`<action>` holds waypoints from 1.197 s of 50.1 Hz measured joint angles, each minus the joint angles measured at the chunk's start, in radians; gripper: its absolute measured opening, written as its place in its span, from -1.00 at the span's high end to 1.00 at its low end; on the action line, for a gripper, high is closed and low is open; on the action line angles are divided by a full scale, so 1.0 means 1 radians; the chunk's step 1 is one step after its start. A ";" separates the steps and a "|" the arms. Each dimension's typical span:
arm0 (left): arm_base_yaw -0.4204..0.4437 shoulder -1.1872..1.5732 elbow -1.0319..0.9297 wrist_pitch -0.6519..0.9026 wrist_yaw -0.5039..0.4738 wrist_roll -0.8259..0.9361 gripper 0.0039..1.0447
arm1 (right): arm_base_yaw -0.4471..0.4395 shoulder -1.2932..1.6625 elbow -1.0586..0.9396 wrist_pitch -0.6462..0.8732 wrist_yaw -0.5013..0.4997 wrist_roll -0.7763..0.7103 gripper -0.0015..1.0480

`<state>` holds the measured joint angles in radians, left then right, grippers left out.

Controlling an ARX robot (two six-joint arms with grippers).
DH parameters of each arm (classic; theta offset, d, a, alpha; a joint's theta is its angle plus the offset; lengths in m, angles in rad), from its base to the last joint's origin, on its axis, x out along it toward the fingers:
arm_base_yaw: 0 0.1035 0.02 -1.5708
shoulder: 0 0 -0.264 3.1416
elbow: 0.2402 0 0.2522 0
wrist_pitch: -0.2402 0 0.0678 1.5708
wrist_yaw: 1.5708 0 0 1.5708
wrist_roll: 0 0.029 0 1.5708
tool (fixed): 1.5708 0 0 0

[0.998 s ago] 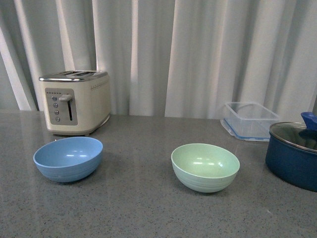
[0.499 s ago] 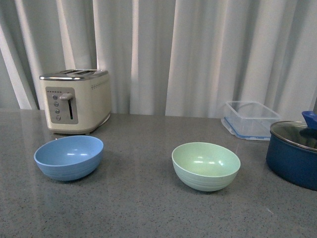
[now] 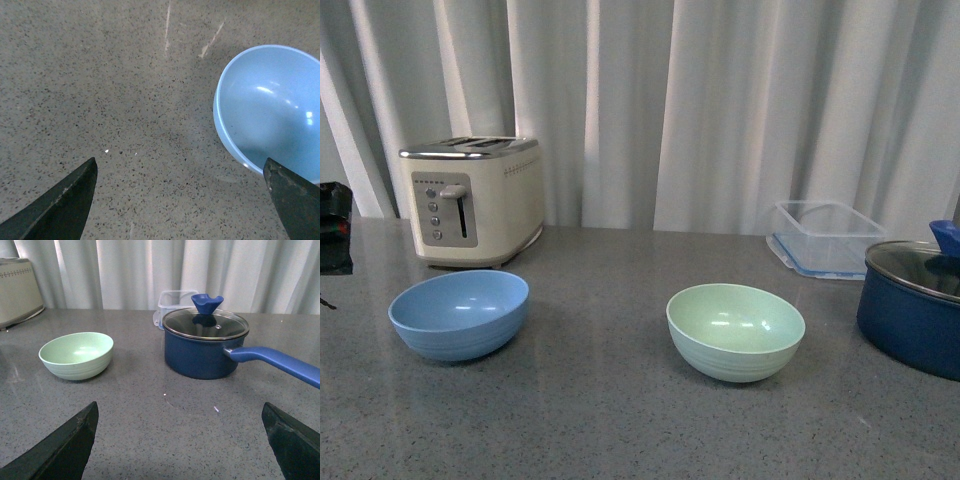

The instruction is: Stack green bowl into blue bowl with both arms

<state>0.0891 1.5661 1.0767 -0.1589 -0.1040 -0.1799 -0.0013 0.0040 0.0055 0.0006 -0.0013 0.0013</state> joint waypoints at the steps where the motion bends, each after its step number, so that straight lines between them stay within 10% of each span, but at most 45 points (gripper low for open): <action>1: -0.001 0.008 0.004 0.000 -0.001 -0.002 -0.87 | 0.000 0.000 0.000 0.000 0.000 0.000 -0.81; 39: -0.084 0.373 0.231 0.077 -0.062 -0.002 -0.84 | 0.000 0.000 0.000 0.000 0.000 0.000 -0.81; 60: -0.108 0.435 0.305 -0.007 -0.110 -0.068 0.62 | 0.000 0.000 0.000 0.000 0.000 0.000 -0.81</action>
<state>-0.0185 2.0006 1.3819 -0.1658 -0.2138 -0.2474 -0.0013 0.0040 0.0055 0.0006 -0.0013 0.0010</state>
